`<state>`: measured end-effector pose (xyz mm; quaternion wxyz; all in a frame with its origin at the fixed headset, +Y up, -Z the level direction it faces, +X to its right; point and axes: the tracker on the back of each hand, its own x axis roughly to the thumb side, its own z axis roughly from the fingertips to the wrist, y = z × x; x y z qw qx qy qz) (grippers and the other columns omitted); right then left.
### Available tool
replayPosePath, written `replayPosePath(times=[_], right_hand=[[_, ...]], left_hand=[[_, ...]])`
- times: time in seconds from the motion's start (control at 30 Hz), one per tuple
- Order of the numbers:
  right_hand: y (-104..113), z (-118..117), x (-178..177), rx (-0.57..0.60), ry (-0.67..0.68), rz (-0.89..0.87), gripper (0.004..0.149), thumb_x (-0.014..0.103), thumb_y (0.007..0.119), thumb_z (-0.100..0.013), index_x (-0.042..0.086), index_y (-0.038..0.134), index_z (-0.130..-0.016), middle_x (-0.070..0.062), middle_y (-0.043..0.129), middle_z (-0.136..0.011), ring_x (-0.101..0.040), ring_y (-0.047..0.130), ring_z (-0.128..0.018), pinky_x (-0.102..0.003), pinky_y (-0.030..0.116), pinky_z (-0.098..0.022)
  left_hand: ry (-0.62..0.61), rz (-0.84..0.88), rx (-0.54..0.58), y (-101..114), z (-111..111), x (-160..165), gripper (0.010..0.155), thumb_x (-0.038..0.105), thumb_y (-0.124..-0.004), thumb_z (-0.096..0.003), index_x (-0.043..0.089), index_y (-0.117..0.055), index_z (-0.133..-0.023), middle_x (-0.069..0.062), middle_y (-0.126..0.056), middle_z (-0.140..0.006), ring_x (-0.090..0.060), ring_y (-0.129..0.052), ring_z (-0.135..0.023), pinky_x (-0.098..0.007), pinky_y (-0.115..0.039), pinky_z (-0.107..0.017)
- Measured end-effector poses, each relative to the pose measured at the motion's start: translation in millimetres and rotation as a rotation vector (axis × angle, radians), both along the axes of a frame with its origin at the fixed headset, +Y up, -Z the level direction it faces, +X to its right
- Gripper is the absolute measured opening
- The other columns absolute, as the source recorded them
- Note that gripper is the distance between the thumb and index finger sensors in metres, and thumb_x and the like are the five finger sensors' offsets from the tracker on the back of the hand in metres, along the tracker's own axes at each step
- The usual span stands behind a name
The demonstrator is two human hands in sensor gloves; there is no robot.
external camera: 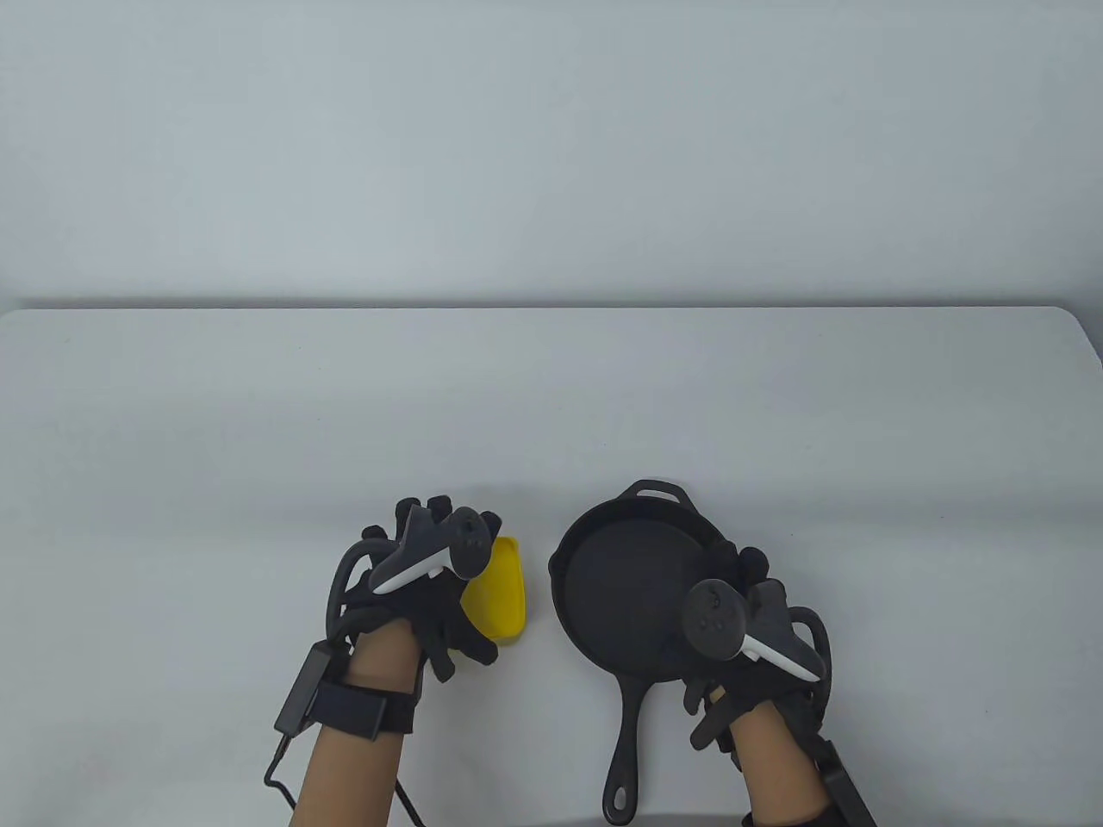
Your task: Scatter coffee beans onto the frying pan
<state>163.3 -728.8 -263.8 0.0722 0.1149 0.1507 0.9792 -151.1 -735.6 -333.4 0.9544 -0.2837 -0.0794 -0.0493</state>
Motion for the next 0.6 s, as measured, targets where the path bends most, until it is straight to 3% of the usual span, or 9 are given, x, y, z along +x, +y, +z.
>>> replayPosePath(times=[0.03, 0.07, 0.13, 0.23, 0.3, 0.43, 0.5, 0.6], right_hand=[[-0.8, -0.4, -0.5, -0.005, 0.003, -0.006, 0.093, 0.055, 0.064, -0.059, 0.003, 0.005, -0.107, -0.03, -0.007, -0.101, -0.057, -0.006, -0.085, -0.069, 0.015, -0.058], [-1.1, -0.6, -0.7, -0.003, 0.002, -0.008, 0.093, 0.055, 0.064, -0.059, 0.003, 0.004, -0.107, -0.03, -0.007, -0.101, -0.057, -0.006, -0.085, -0.069, 0.015, -0.058], [-0.7, -1.2, -1.9, 0.02, 0.006, -0.026, 0.093, 0.056, 0.063, -0.059, 0.003, 0.004, -0.107, -0.03, -0.006, -0.102, -0.058, -0.006, -0.086, -0.07, 0.014, -0.058], [4.3, 0.9, -6.4, 0.09, 0.015, -0.065, 0.093, 0.057, 0.064, -0.058, 0.003, 0.006, -0.108, -0.03, -0.003, -0.104, -0.058, -0.003, -0.088, -0.07, 0.016, -0.06], [8.9, 3.7, -9.5, 0.164, 0.029, -0.07, 0.094, 0.059, 0.065, -0.057, 0.005, 0.009, -0.109, -0.029, 0.002, -0.107, -0.058, 0.003, -0.092, -0.07, 0.025, -0.064], [15.2, 9.6, -12.0, 0.309, 0.046, -0.084, 0.099, 0.068, 0.065, -0.053, 0.007, 0.014, -0.111, -0.029, 0.011, -0.11, -0.063, 0.034, -0.097, -0.066, 0.06, -0.062], [15.8, 11.2, -13.2, 0.34, 0.054, -0.182, 0.101, 0.072, 0.064, -0.051, 0.007, 0.014, -0.11, -0.03, 0.008, -0.108, -0.065, 0.048, -0.094, -0.062, 0.074, -0.054], [8.9, 12.3, -16.3, 0.267, 0.081, -0.52, 0.098, 0.073, 0.059, -0.052, 0.012, 0.009, -0.11, -0.03, -0.002, -0.105, -0.066, 0.055, -0.091, -0.058, 0.082, -0.047]], left_hand=[[-0.01, -0.014, -0.012, -5.0, -0.7, -0.6, 0.129, 0.082, -0.088, 0.0001, 0.054, 0.001, -0.09, -0.009, -0.016, -0.117, -0.045, -0.018, -0.113, -0.074, -0.033, -0.076], [-0.014, 0.015, -0.04, -10.6, -0.5, -1.0, 0.129, 0.082, -0.09, -0.0034, 0.054, 0.002, -0.089, -0.011, -0.012, -0.116, -0.048, -0.023, -0.114, -0.074, -0.035, -0.077], [-0.05, 0.072, 0.028, -16.6, 4.0, 0.2, 0.126, 0.077, -0.095, -0.0139, 0.053, -0.003, -0.095, -0.019, -0.015, -0.116, -0.052, -0.034, -0.111, -0.071, -0.039, -0.079], [-0.054, 0.097, 0.059, -20.0, 8.2, -1.3, 0.123, 0.082, -0.09, -0.0142, 0.053, -0.006, -0.099, -0.023, -0.02, -0.115, -0.049, -0.044, -0.106, -0.068, -0.043, -0.08], [-0.048, 0.106, 0.09, -17.5, 10.3, -2.9, 0.123, 0.083, -0.091, -0.0134, 0.052, -0.01, -0.101, -0.024, -0.025, -0.115, -0.048, -0.048, -0.104, -0.068, -0.046, -0.079], [-0.067, 0.119, 0.204, 6.7, 19.8, -2.1, 0.123, 0.082, -0.092, -0.0141, 0.051, -0.011, -0.102, -0.024, -0.024, -0.115, -0.049, -0.046, -0.103, -0.067, -0.046, -0.08], [-0.086, 0.189, 0.257, 23.6, 28.6, 3.1, 0.123, 0.082, -0.092, -0.0153, 0.05, -0.012, -0.103, -0.024, -0.023, -0.115, -0.05, -0.045, -0.104, -0.067, -0.045, -0.08], [-0.158, 0.276, 0.325, 48.2, 49.6, 23.3, 0.122, 0.083, -0.091, -0.0162, 0.049, -0.014, -0.104, -0.025, -0.025, -0.116, -0.05, -0.047, -0.103, -0.061, -0.054, -0.077]])
